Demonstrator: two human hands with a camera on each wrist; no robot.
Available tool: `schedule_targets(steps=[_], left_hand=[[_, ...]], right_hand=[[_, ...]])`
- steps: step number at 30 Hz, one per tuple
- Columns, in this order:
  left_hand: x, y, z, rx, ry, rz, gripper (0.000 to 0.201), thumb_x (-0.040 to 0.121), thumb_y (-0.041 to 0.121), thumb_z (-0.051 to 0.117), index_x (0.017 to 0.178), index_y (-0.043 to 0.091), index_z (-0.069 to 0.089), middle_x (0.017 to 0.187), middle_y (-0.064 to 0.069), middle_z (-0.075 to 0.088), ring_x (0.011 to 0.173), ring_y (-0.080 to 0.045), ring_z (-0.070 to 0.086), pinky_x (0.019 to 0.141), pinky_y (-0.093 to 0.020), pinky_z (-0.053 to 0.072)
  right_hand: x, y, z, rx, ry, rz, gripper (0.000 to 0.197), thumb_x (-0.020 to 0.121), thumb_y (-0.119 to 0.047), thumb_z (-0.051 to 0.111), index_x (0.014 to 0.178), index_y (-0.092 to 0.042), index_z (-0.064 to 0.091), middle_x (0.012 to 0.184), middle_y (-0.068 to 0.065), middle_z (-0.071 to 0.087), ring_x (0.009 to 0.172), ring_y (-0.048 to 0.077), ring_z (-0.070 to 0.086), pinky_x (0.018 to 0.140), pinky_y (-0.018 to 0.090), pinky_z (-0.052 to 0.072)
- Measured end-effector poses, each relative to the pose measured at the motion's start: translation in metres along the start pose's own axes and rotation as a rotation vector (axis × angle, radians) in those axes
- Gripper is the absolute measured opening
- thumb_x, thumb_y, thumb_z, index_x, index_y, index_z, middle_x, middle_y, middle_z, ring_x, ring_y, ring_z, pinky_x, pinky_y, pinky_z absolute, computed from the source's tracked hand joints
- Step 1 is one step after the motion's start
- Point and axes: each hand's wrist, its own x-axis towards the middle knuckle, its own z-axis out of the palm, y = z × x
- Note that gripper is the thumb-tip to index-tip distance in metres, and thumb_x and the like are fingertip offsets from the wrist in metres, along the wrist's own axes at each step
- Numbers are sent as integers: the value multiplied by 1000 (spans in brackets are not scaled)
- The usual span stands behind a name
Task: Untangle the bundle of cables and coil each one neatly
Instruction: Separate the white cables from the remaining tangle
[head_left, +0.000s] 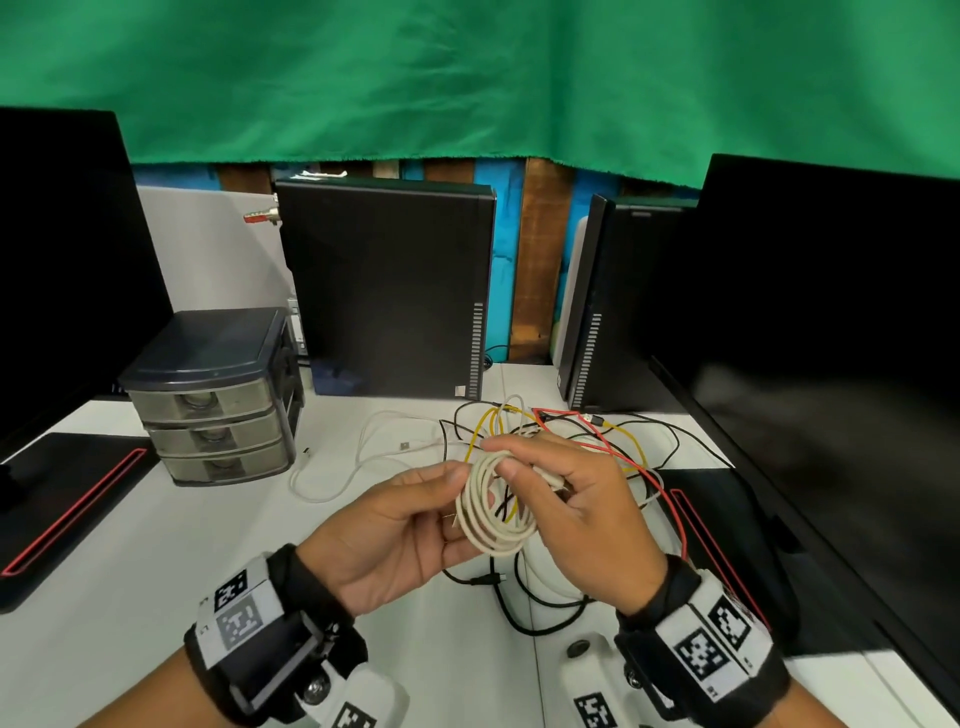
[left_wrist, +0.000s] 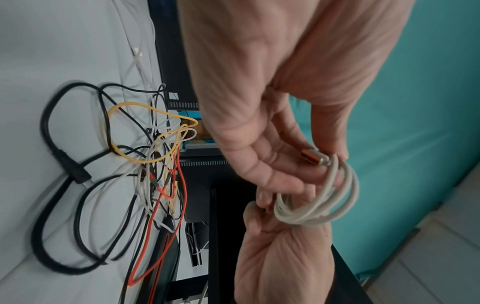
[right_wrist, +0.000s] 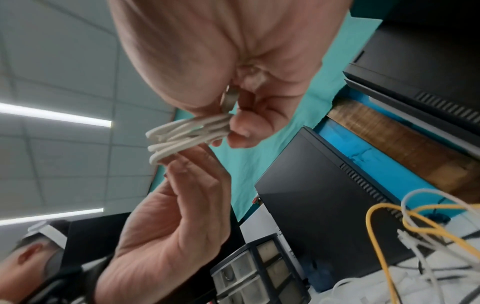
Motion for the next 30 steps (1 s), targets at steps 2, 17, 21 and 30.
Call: schedule_targets(steps=[2,17,21,30], left_hand=[[0,-1,-3,-16,22,-10,61,59,23,97,110,0,72,105,-19,69,91,-25,70,84,-37,60],[4,-2,9,96,165,65,25,83,31,74,99,12,79,91,-5,71,75,-13,68,67,-24,58],[3,-5,6,185,70,135,61,65,35,91,116,7,73,101,-9,74,89,-13,71,76,-22,58],[2,3,12,271,195,185,15,81,17,64,80,12,78,80,-7,71,65,-12,65,61,-23,56]], right_hand=[[-1,2,-1,-38,-43,-41,27,97,-21,58,116,-33,73,92,-9,68,91,15,66,82,26,52],[-2,15,6,-271,119,-89,27,101,-21,51,119,-26,70,86,-4,65,81,11,62,73,33,51],[-1,13,3,-253,101,-44,26,101,-21,50,114,-27,71,92,-5,69,90,15,65,80,35,52],[-1,15,1,-217,87,-13,29,97,-28,56,120,-21,71,106,-11,74,100,3,67,88,24,54]])
